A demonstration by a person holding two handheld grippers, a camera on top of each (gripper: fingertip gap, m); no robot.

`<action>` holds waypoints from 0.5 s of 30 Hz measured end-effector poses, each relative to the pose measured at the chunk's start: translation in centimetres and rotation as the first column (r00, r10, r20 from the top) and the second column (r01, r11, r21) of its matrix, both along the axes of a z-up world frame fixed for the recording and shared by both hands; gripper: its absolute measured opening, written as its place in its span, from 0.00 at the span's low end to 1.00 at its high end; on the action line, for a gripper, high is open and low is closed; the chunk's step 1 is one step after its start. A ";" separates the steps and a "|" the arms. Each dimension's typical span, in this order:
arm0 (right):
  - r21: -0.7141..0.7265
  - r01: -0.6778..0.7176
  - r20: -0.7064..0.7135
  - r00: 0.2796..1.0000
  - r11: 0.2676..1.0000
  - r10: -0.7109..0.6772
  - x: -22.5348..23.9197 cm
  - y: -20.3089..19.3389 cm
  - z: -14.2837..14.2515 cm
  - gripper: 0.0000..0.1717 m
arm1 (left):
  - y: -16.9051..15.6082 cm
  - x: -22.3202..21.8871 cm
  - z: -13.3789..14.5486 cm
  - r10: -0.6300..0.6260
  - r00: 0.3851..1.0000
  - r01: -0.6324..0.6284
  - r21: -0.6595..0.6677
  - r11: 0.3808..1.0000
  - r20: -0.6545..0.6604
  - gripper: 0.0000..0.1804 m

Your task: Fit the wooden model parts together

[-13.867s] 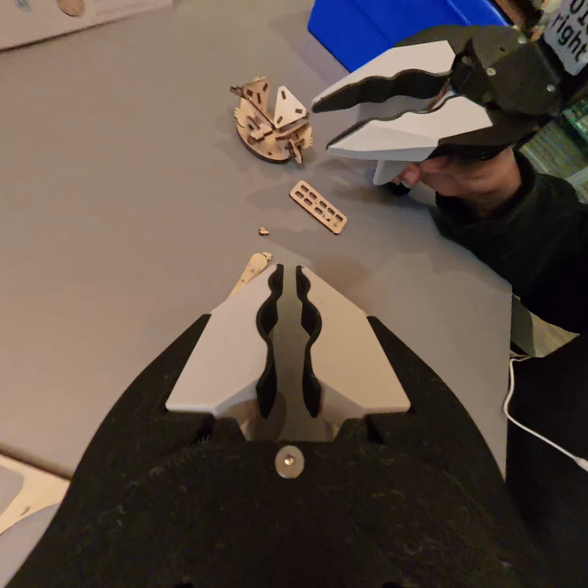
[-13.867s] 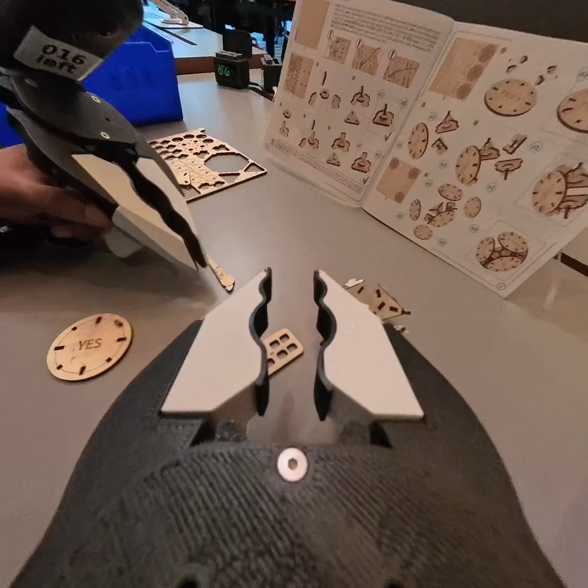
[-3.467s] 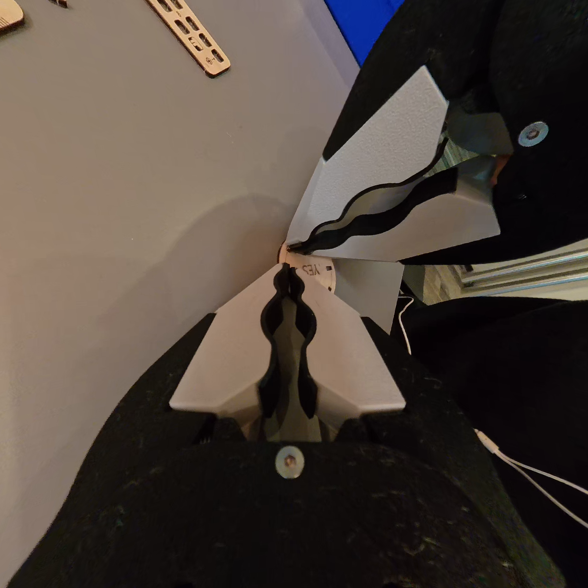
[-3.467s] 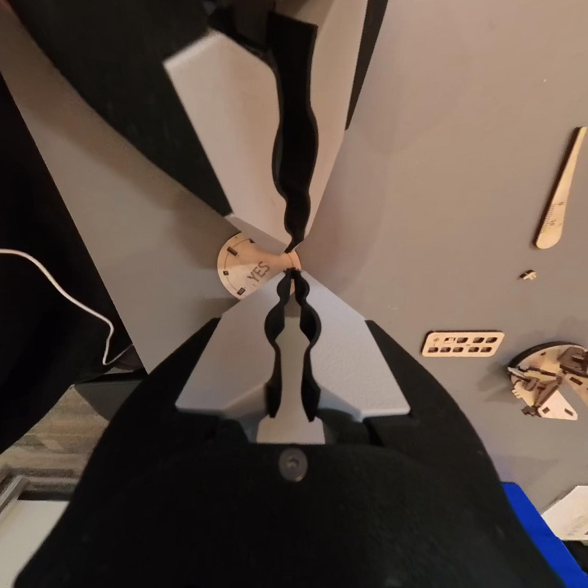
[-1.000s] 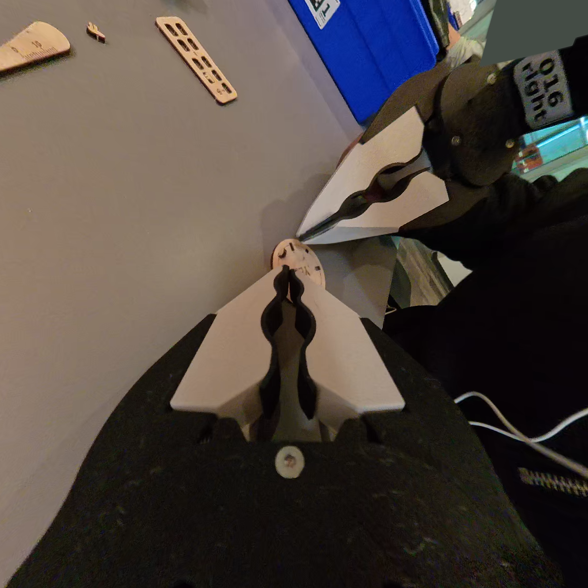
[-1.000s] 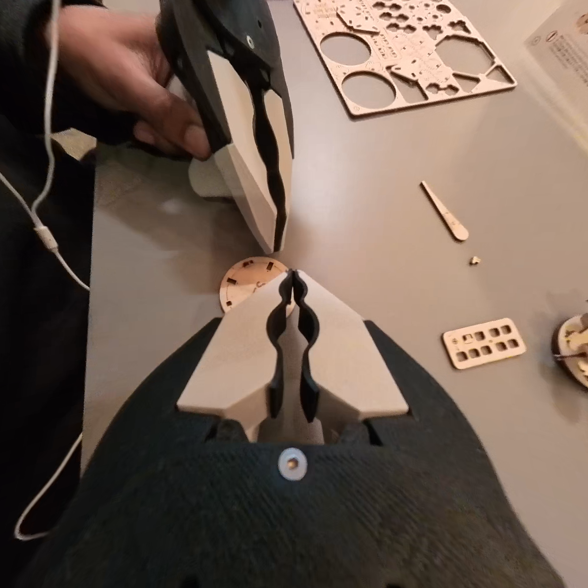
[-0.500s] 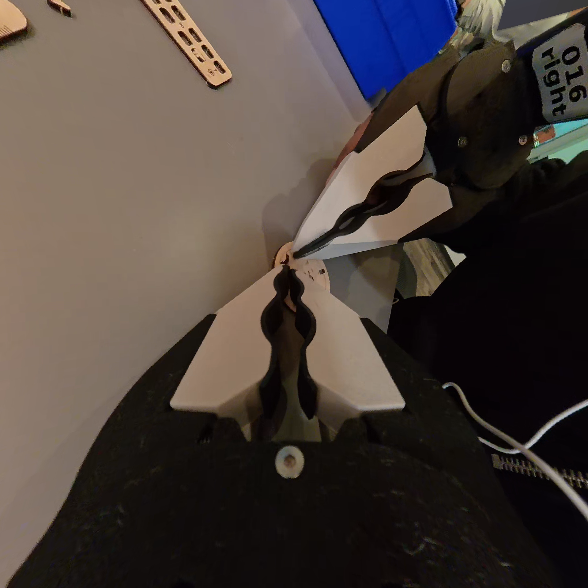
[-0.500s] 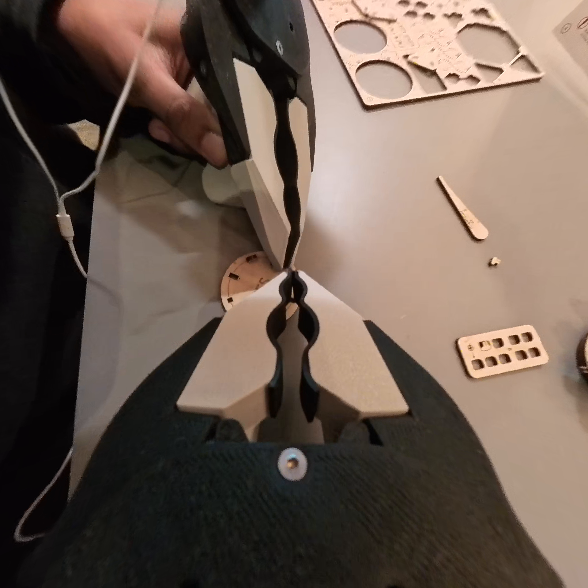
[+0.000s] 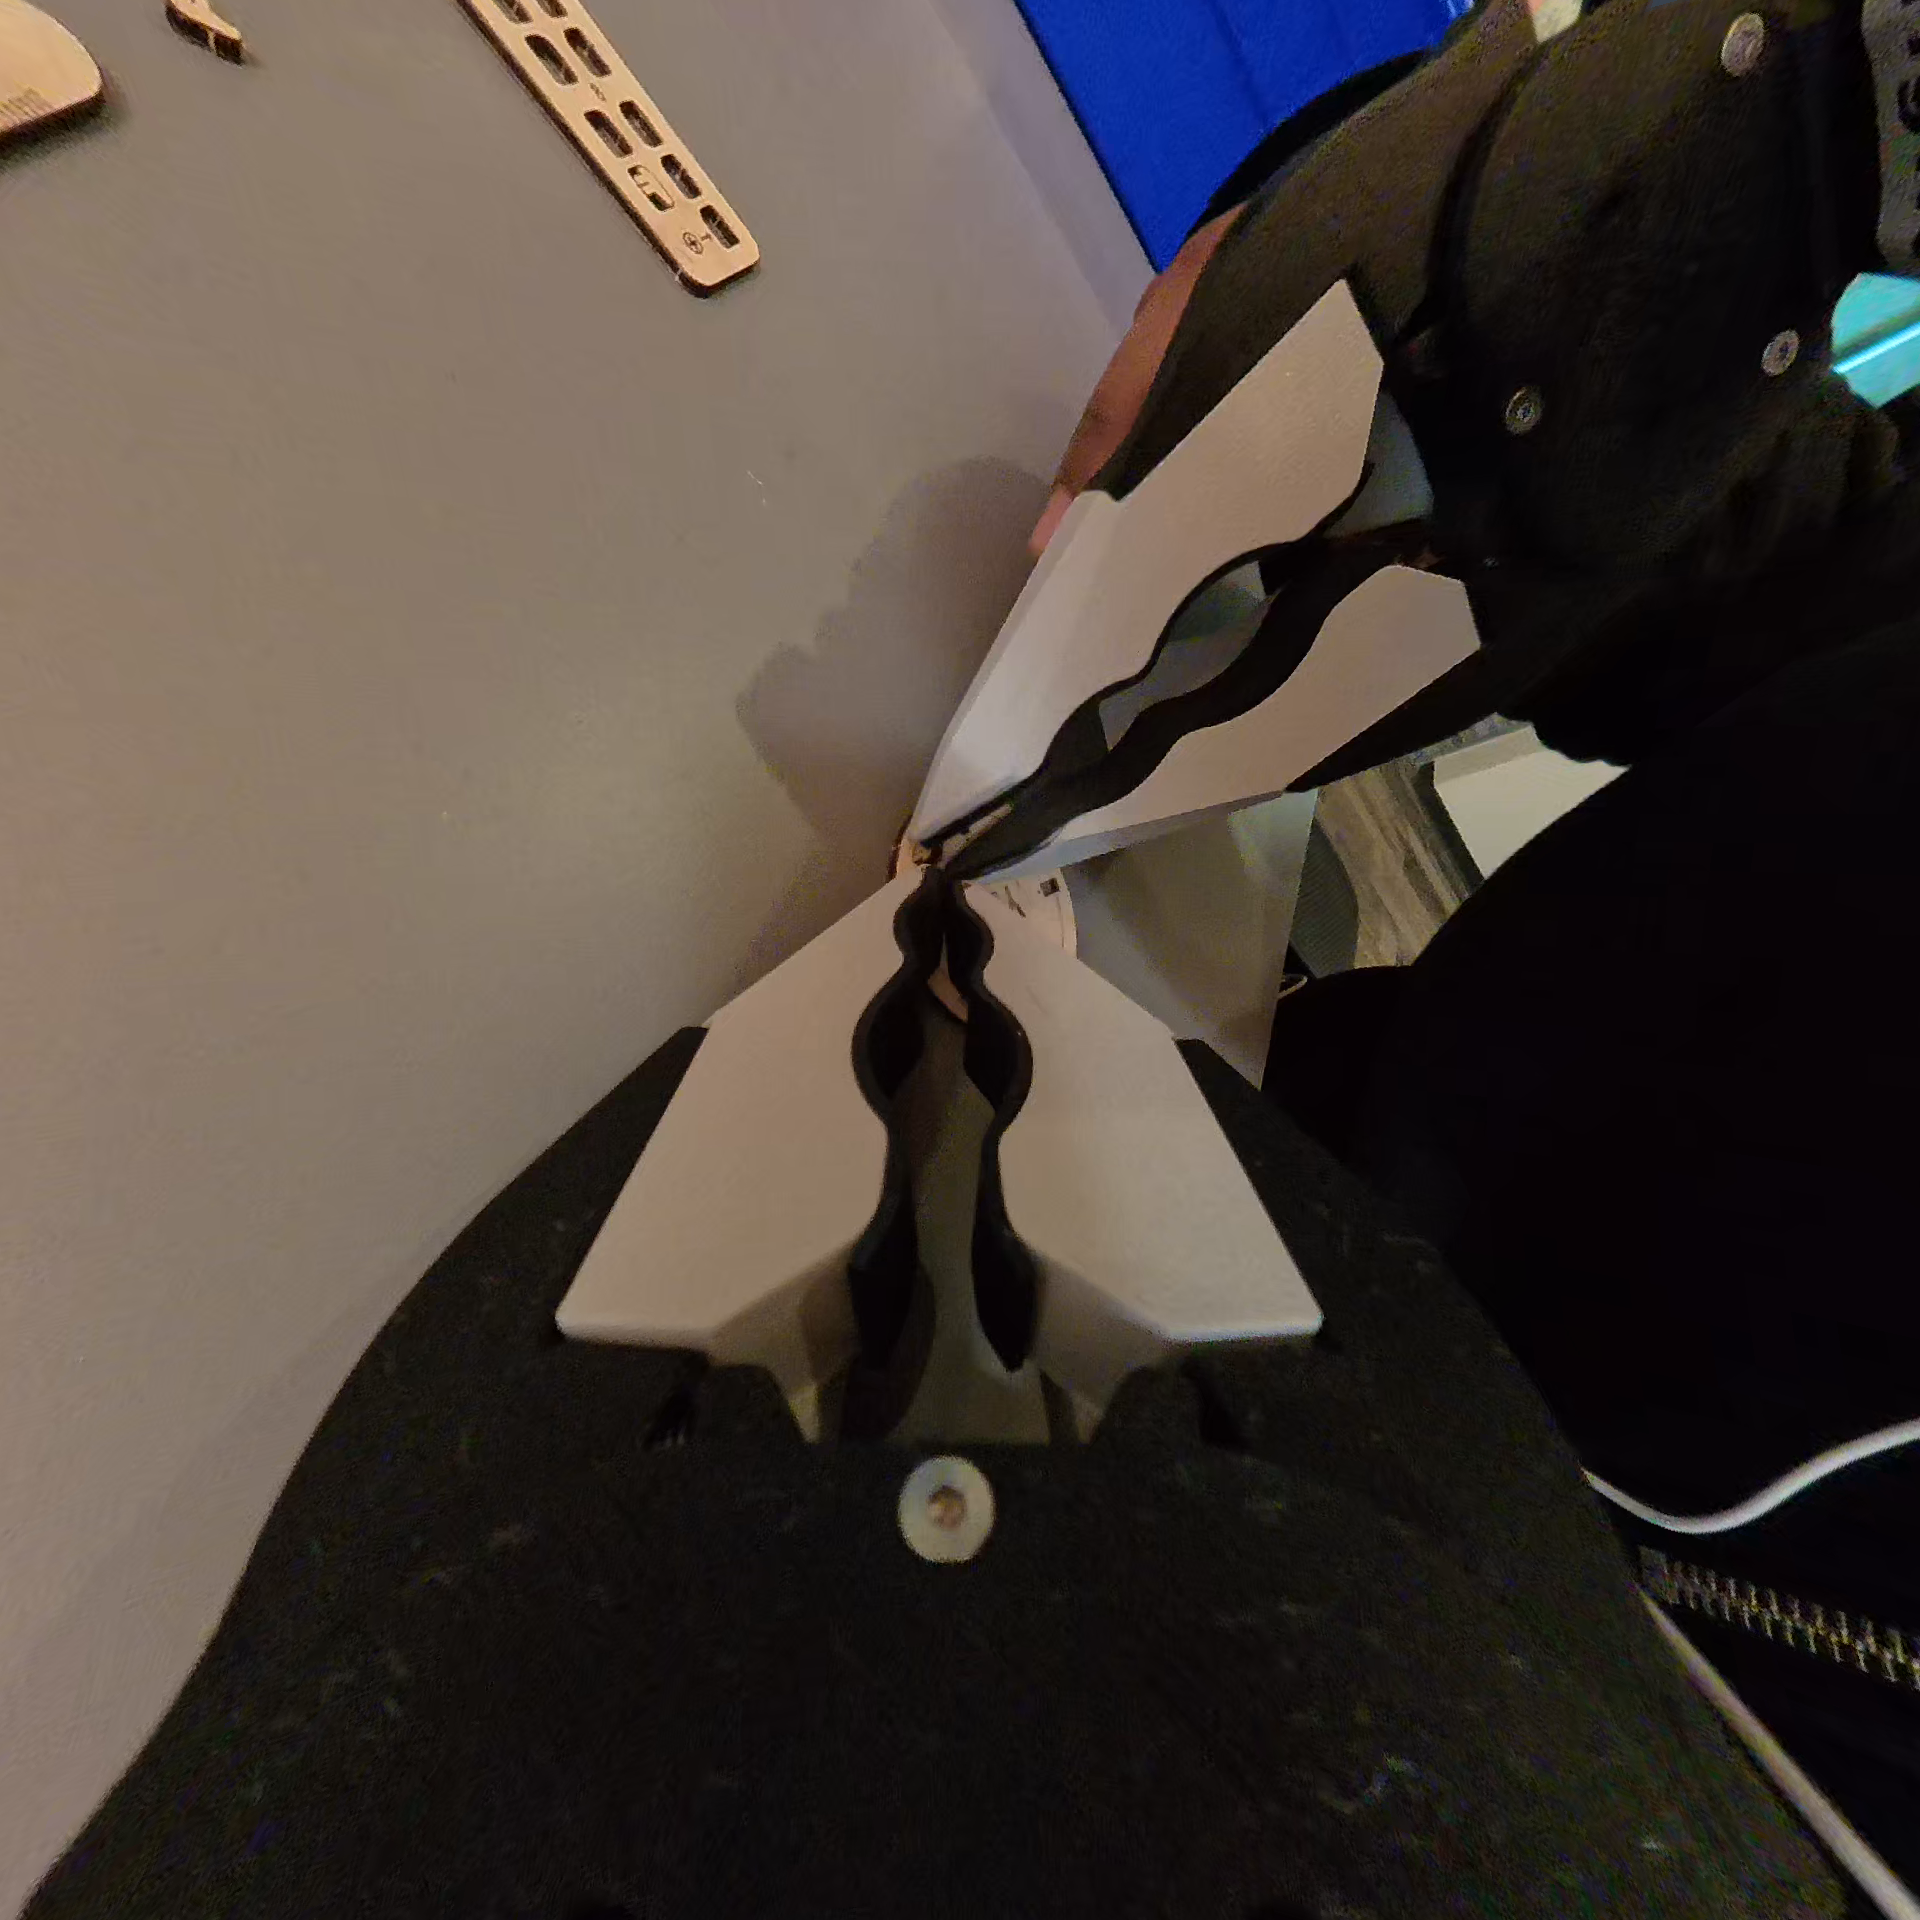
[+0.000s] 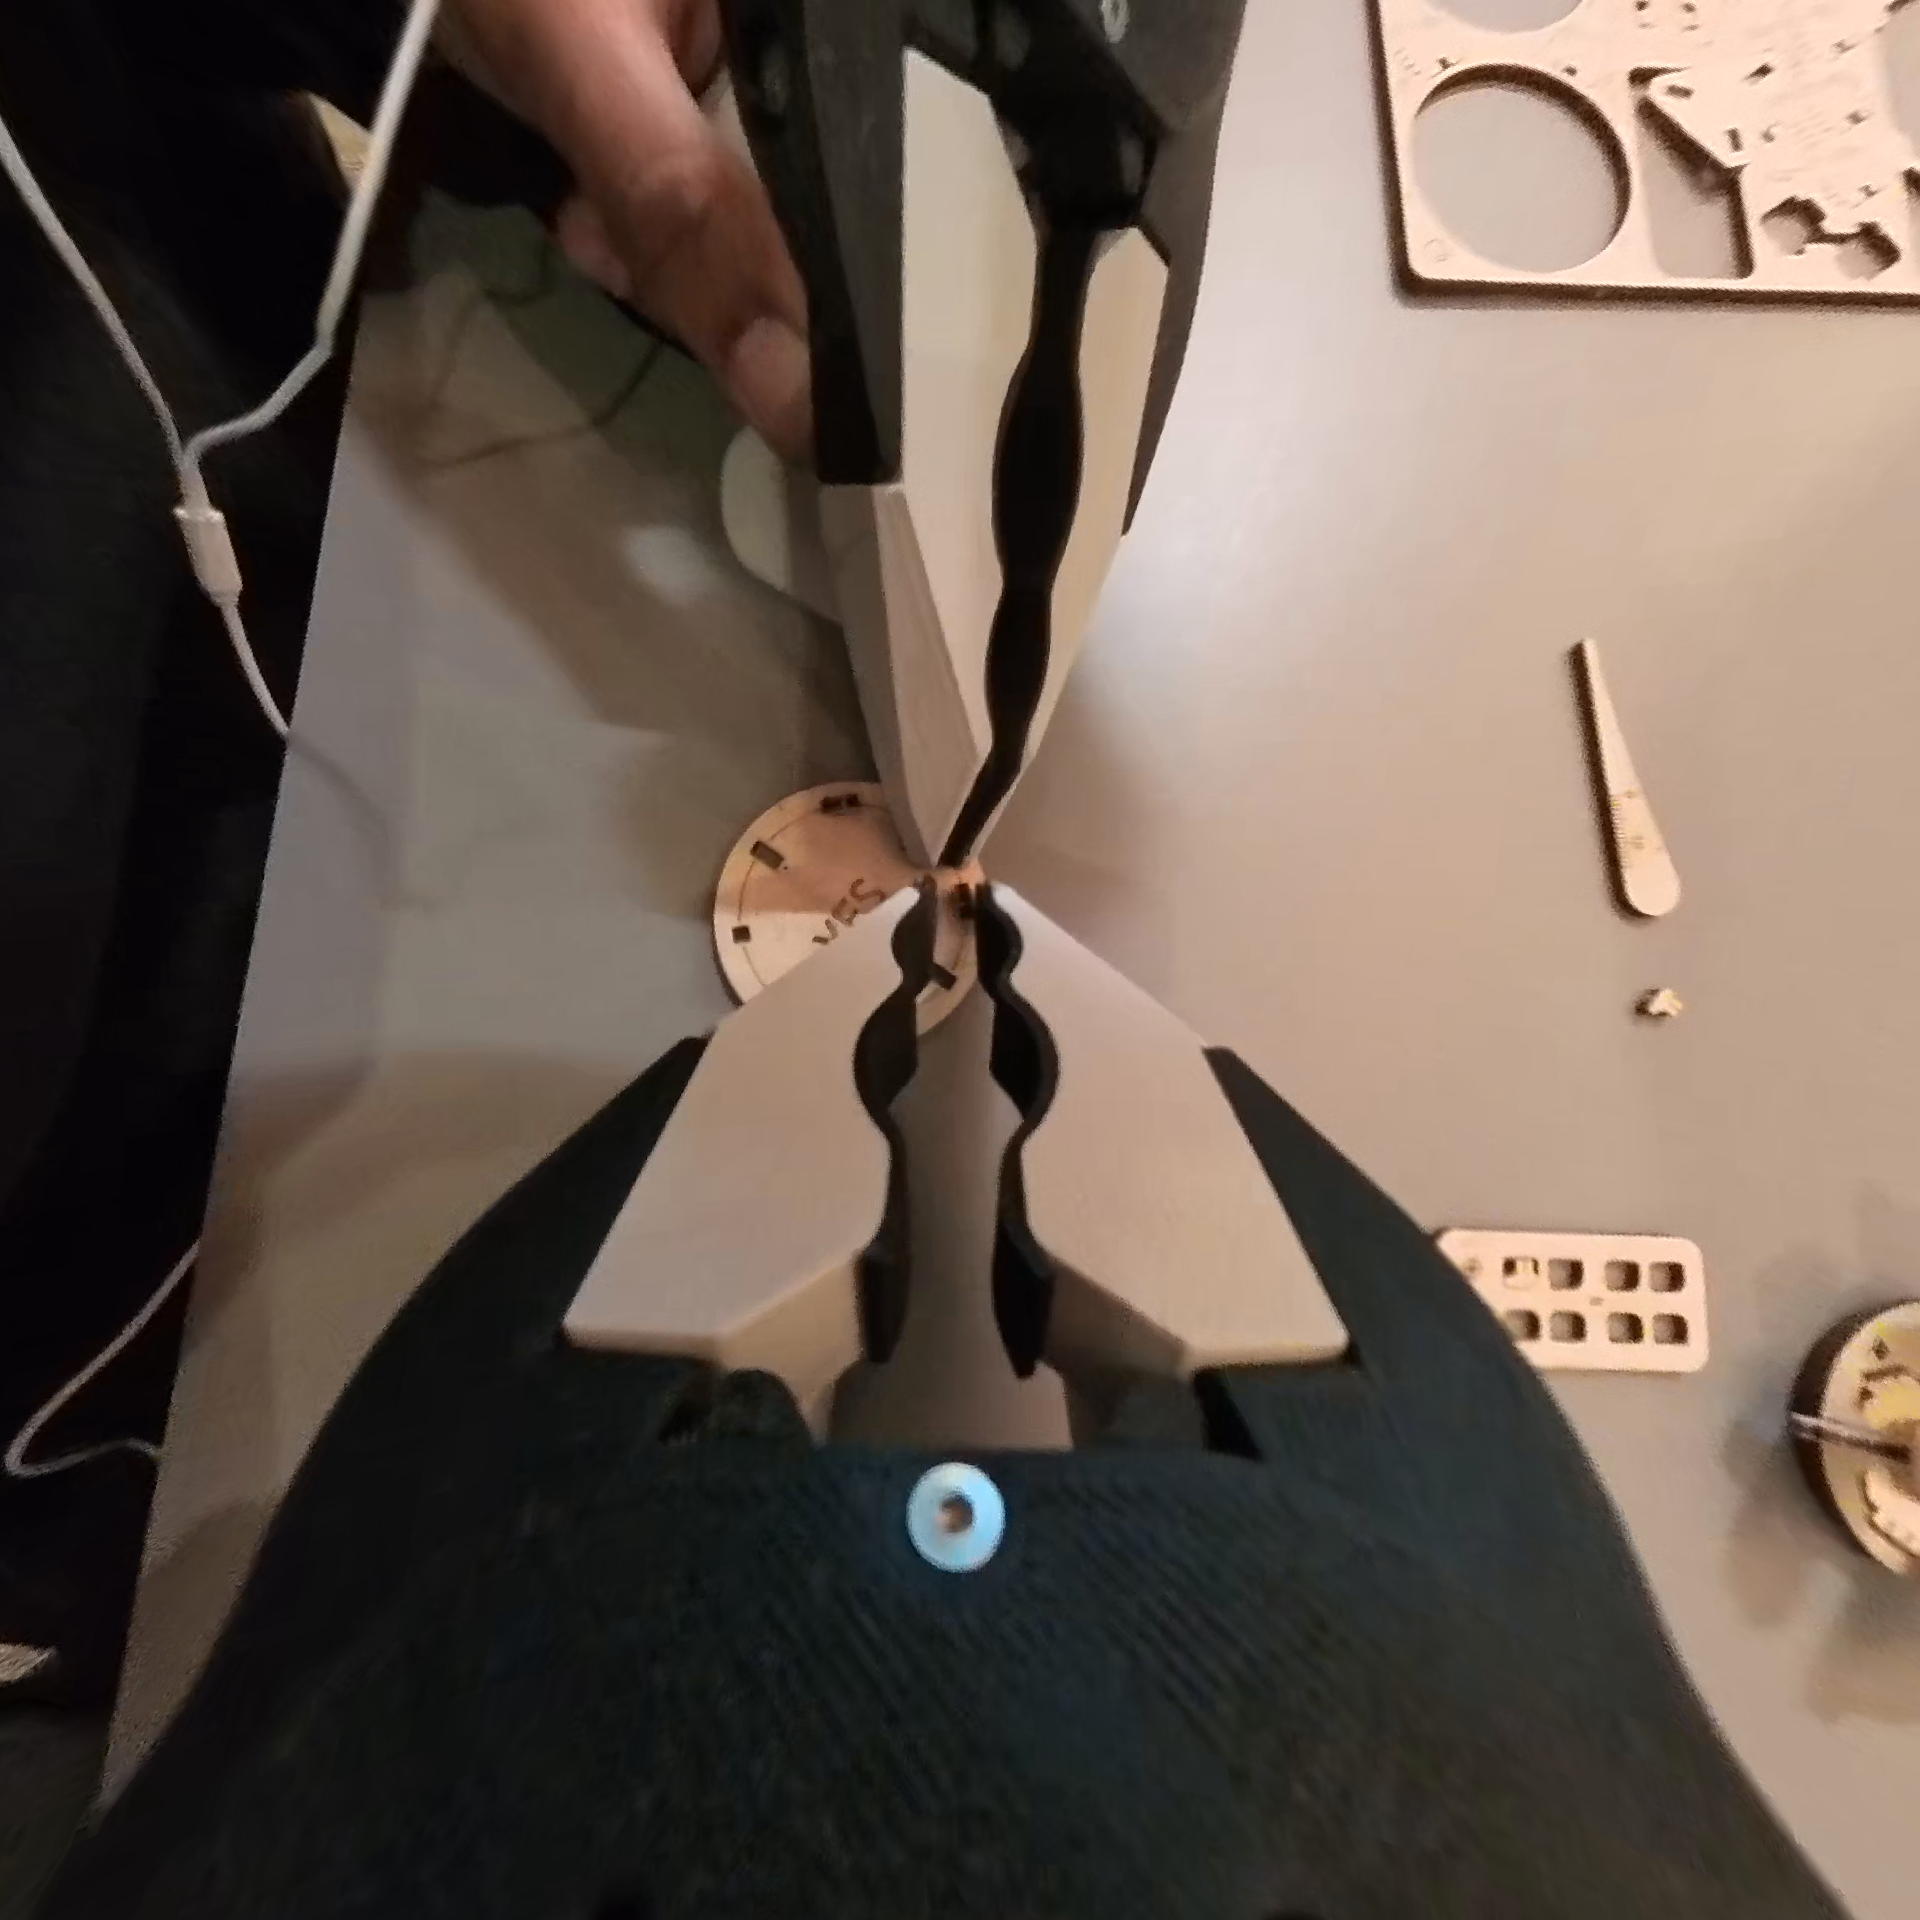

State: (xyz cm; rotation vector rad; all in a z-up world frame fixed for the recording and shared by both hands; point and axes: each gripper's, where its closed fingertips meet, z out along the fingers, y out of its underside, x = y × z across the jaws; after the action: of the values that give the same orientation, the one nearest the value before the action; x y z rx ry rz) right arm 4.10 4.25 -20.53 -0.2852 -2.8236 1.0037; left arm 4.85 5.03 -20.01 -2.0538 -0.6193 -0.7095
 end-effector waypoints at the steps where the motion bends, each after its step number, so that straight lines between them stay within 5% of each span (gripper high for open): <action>1: 0.003 -0.006 0.014 1.000 1.000 0.006 0.0 0.0 0.0 0.03 | 0.0 0.0 0.0 0.000 1.000 0.000 -0.001 1.000 -0.001 0.00; 6: 0.003 -0.006 0.082 0.997 1.000 0.006 -0.1 -0.1 -0.1 0.00 | 0.0 0.0 -0.1 -0.002 1.000 0.002 -0.003 1.000 0.002 0.00; 15: -0.172 0.228 0.341 0.926 0.958 -0.159 -0.8 0.5 1.5 0.00 | 0.0 0.0 -0.1 -0.002 1.000 0.002 -0.007 1.000 -0.008 0.00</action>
State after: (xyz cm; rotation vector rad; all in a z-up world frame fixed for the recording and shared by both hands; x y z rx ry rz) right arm 3.29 4.77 -18.98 -0.8095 -2.8870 1.3157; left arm 4.89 5.01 -20.13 -2.0627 -0.6157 -0.7008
